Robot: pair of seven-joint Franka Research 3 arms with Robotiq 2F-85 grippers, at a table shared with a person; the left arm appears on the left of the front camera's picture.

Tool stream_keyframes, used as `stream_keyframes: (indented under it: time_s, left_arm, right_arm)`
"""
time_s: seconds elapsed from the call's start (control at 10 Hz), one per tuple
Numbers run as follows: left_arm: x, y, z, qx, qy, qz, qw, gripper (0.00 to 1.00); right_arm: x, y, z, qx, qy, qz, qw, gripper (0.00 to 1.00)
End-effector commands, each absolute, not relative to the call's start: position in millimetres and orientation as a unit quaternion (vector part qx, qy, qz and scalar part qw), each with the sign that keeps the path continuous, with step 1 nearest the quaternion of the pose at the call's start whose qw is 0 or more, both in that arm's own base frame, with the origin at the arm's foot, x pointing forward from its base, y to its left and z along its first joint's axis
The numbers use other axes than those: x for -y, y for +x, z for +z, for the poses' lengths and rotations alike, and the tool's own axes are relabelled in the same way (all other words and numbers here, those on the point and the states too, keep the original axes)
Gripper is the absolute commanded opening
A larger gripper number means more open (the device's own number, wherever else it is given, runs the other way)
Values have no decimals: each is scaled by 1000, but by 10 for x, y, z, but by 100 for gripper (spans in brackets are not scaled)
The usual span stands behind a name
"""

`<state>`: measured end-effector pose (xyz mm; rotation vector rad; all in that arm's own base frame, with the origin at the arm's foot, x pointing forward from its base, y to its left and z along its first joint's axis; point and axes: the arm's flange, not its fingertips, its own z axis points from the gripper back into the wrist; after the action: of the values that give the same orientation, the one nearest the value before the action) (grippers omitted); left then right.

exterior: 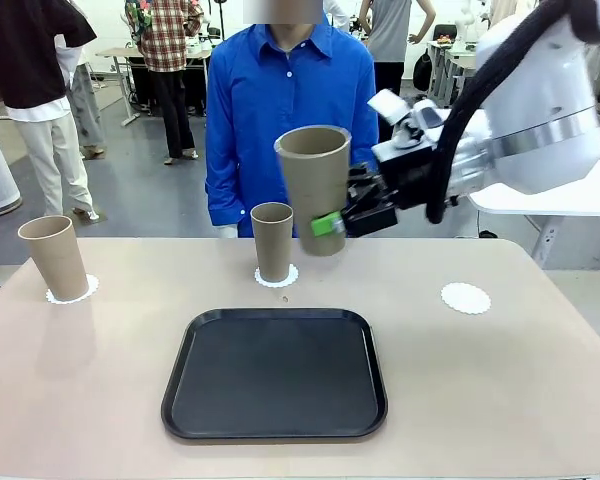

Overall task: Place coasters on the table and set cups on them.
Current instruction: Take one Reusable plastic cup from the Flat Tray and place it on a coaster set by the human.

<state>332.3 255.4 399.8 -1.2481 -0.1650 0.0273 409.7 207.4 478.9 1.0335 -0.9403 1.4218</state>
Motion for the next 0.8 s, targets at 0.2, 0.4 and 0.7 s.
stream_keyframes:
  time_s: [0.2,0.4,0.7]
  left_arm:
    - [-2557,3319,4019,81,-587,16,806,100]
    - [-2557,3319,4019,81,-587,16,806,100]
    - [-2557,3319,4019,81,-587,16,806,100]
  right_arm:
    - [-576,4460,5060,507,383,510,580,82]
    - [78,4487,5076,536,349,464,613,82]
    - [577,4405,4972,547,332,418,645,82]
